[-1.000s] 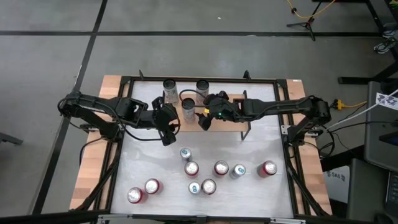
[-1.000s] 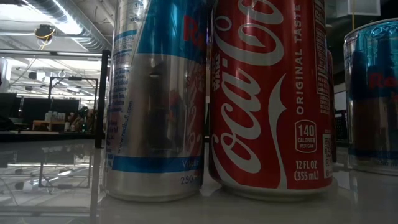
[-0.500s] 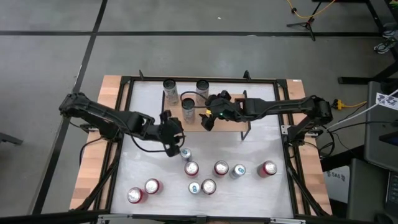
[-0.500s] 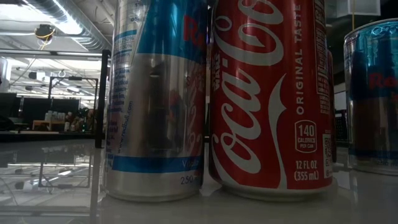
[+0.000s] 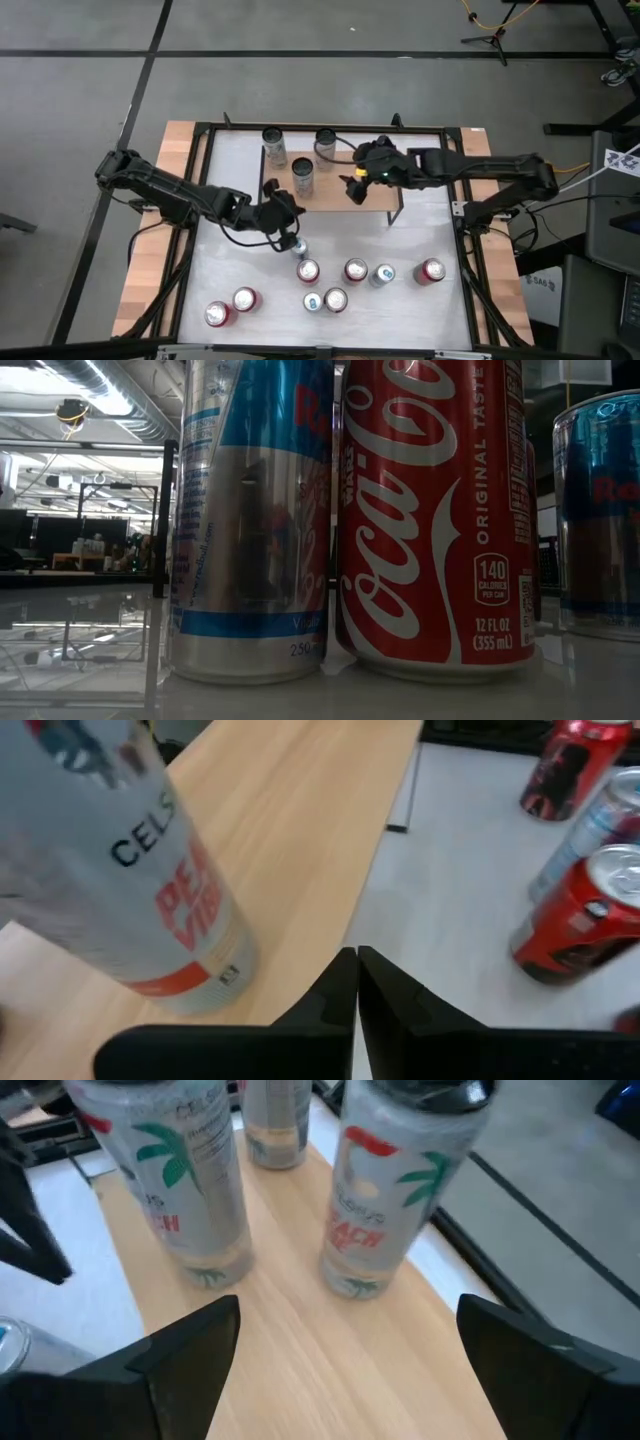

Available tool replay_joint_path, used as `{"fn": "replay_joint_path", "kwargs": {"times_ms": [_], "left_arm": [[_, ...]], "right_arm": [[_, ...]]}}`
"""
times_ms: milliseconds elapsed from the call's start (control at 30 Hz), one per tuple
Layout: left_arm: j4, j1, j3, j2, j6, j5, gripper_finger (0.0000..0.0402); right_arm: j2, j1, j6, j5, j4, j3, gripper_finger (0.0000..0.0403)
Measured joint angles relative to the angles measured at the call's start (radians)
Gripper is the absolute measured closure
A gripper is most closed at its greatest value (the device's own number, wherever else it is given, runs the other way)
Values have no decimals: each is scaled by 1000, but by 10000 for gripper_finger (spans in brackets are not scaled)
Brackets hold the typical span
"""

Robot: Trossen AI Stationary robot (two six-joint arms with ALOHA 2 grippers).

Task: Place canned beverage on shelf
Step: Put the white soda can on the shelf

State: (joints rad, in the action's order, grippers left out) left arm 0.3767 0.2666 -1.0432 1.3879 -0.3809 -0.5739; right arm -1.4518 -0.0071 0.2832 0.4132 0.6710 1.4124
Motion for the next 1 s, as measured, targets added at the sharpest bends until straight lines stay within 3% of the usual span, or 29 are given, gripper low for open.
{"fn": "replay_joint_path", "kwargs": {"times_ms": [1000], "left_arm": [[-30, -170, 10, 0, -2, -41, 401]], "right_arm": [[17, 0, 0, -2, 12, 0, 38]]}}
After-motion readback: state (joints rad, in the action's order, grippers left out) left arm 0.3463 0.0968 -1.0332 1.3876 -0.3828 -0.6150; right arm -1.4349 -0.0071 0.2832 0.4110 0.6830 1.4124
